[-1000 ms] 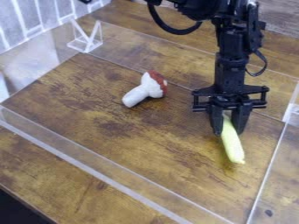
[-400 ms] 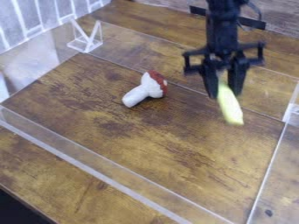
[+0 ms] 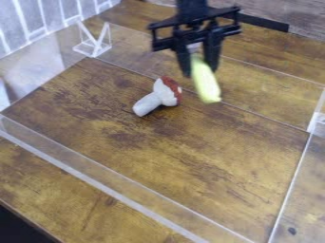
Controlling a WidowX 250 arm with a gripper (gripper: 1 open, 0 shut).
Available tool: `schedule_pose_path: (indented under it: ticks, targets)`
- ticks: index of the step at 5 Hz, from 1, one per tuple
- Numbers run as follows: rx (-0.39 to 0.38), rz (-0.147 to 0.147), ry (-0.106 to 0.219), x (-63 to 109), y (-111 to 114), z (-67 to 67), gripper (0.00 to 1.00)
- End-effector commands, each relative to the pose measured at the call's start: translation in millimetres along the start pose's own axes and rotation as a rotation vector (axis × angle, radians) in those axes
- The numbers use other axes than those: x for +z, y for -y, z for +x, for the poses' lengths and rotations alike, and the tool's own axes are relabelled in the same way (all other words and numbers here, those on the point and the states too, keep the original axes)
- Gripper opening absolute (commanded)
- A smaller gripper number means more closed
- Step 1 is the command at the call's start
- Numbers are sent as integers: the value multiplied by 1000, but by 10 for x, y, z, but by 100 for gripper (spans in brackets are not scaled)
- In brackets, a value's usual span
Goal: Move the green spoon to the left
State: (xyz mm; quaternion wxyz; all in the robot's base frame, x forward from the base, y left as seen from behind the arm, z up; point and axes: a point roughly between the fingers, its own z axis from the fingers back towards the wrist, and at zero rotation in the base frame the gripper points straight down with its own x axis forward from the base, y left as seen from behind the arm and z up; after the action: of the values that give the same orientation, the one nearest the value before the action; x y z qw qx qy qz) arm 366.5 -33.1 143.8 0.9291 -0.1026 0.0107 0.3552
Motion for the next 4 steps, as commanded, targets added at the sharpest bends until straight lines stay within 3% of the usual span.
schedule_pose_path:
  ticks: [1,2,4]
  targets:
    - [66,-44,112,327,-364,81,0]
    - [168,-31,141,304,-711,146,0]
    - [253,12,189,152,-1182,278,0]
